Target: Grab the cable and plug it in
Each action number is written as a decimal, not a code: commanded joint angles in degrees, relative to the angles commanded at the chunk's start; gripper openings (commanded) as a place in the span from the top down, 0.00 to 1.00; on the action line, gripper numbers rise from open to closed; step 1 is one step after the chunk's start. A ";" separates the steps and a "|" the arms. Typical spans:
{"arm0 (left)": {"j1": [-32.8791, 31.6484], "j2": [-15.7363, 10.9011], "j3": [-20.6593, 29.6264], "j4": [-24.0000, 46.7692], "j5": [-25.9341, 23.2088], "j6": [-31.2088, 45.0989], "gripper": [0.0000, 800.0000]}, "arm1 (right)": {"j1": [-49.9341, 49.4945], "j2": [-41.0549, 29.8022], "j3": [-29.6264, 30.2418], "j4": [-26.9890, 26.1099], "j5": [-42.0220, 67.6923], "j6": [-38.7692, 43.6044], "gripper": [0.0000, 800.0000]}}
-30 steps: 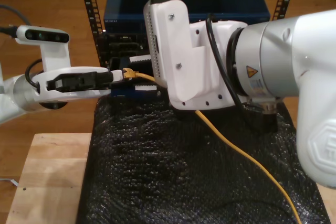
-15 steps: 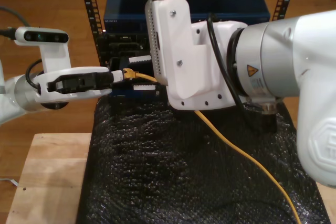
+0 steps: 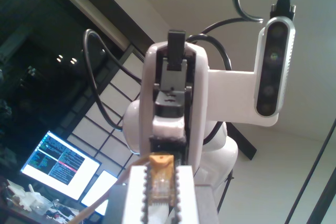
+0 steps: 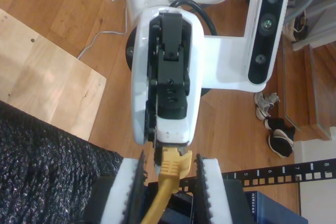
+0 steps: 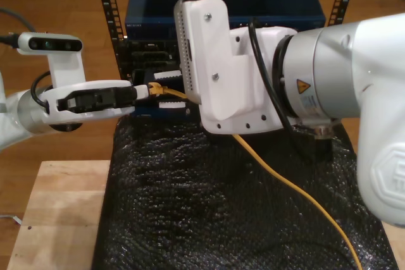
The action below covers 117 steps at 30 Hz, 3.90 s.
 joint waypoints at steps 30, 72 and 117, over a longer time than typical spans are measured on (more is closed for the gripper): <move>-0.09 0.00 0.00 0.18 0.26 -0.35 0.96 | 0.26 0.09 0.35 1.14 -0.09 -0.09 0.96; 0.18 -3.16 -0.79 0.70 -9.85 -1.85 0.01 | -14.59 1.67 0.26 2.73 0.88 5.71 1.00; 8.88 -23.65 -8.88 55.30 -38.86 16.09 0.00 | -32.09 18.29 -2.20 -8.79 13.63 18.20 1.00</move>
